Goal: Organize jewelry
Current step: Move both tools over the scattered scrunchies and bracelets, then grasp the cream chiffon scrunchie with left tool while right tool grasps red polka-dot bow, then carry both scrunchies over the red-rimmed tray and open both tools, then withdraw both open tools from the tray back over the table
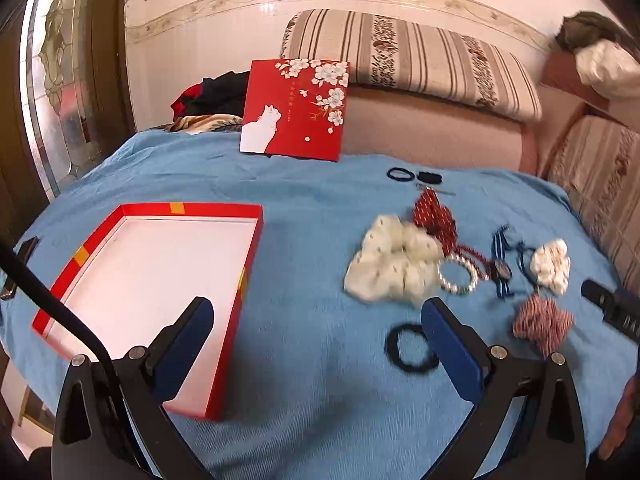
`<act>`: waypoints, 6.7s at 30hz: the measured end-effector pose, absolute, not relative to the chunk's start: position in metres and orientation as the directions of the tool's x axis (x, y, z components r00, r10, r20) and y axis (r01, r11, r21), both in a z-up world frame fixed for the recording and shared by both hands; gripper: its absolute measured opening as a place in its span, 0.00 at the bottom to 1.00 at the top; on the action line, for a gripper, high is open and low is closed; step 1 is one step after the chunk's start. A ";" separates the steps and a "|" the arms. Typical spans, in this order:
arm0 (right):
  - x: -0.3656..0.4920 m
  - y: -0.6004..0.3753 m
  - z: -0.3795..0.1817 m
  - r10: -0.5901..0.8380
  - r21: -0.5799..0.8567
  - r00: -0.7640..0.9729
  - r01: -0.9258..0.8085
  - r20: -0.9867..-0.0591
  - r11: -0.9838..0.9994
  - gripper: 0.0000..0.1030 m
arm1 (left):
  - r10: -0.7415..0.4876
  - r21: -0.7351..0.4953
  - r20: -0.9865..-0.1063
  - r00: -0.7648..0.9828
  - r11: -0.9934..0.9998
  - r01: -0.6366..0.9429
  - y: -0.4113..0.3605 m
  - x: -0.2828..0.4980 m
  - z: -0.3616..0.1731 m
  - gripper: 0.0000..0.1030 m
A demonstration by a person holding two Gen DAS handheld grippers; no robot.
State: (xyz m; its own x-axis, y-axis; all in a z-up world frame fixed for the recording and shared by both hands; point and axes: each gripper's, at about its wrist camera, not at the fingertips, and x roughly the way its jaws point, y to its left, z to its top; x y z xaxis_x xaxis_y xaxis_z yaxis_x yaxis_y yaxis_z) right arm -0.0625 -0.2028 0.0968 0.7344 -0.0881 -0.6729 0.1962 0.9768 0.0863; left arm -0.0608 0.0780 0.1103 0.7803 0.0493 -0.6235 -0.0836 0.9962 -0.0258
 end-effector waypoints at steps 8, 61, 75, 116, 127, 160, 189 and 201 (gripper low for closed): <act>-0.057 -0.184 0.083 -0.113 -0.003 0.743 0.147 -0.660 0.989 0.86 | 0.054 0.003 -0.595 0.802 0.998 -0.065 0.075 -0.041 0.109 1.00; -0.072 -0.173 0.098 -0.143 -0.080 0.767 0.120 -0.625 0.990 0.86 | 0.083 -0.005 -0.593 0.801 0.994 -0.107 0.106 -0.057 0.133 0.79; -0.046 -0.168 0.085 -0.052 0.004 0.742 0.075 -0.669 0.997 0.86 | 0.010 -0.030 -0.659 0.752 0.999 -0.040 0.074 -0.019 0.109 0.83; 0.149 -0.111 0.052 0.375 0.401 0.492 -0.057 -0.786 0.914 0.13 | -0.393 -0.364 -0.780 0.487 0.918 0.157 0.069 0.095 0.048 0.12; 0.103 -0.086 0.135 0.387 0.377 0.593 -0.148 -0.706 0.914 0.13 | -0.383 -0.399 -0.623 0.682 0.906 0.143 0.144 0.043 0.145 0.12; 0.123 0.212 0.065 0.321 0.114 0.428 -0.443 -0.845 0.889 0.35 | 0.155 -0.215 -0.784 0.601 0.841 -0.496 0.407 0.058 0.072 0.44; 0.004 0.142 0.053 0.397 0.290 0.305 -0.341 -0.865 0.894 0.14 | 0.219 -0.176 -0.665 0.714 0.883 -0.436 0.349 0.011 0.120 0.62; -0.001 0.103 0.078 0.371 0.270 0.406 -0.286 -0.835 0.920 0.39 | 0.255 -0.081 -0.608 0.752 0.922 -0.378 0.306 -0.001 0.137 0.70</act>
State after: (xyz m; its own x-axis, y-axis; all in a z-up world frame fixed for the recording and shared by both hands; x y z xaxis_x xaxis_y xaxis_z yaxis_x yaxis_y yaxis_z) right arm -0.0012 0.1029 0.0784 0.4055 0.3712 -0.8353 -0.2855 0.9195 0.2701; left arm -0.0010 0.3061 0.1373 0.7518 0.2549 -0.6081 -0.3784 0.9221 -0.0813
